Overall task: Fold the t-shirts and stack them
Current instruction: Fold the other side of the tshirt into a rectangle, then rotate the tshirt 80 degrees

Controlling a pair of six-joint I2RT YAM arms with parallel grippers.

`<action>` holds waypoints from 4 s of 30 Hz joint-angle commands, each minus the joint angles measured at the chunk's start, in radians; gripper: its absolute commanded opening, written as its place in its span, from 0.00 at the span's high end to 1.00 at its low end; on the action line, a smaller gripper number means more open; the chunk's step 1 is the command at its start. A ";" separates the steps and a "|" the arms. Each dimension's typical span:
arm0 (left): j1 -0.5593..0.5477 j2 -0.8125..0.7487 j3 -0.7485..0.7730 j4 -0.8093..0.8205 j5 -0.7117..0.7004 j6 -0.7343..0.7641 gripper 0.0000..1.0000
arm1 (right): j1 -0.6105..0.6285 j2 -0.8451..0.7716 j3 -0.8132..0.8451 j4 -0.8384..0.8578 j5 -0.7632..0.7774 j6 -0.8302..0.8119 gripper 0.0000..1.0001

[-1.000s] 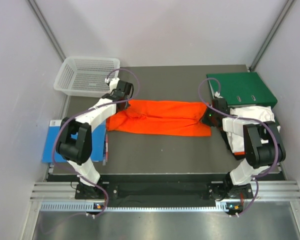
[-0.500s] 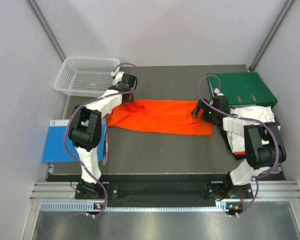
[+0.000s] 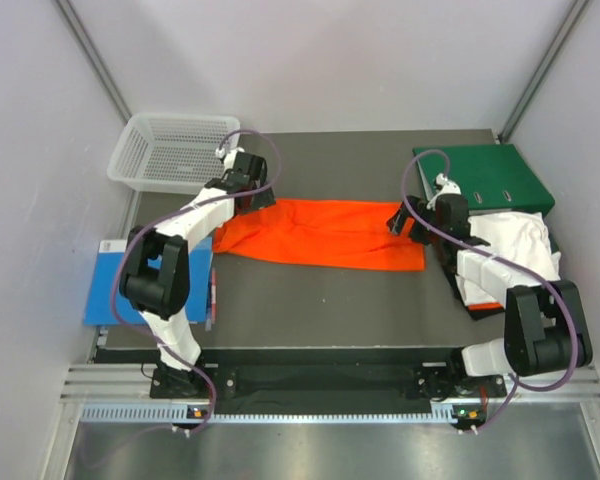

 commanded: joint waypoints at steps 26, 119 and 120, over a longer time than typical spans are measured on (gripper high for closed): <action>-0.109 -0.138 -0.301 -0.137 -0.024 -0.186 0.01 | 0.174 0.627 0.789 -0.384 0.445 -0.312 0.04; -0.405 -0.544 -0.757 0.155 0.417 -0.408 0.23 | 0.474 0.198 0.444 -0.729 0.200 -0.093 0.05; -0.418 -0.534 -0.760 0.164 0.424 -0.413 0.24 | 0.448 0.184 0.439 -0.721 0.195 -0.093 0.05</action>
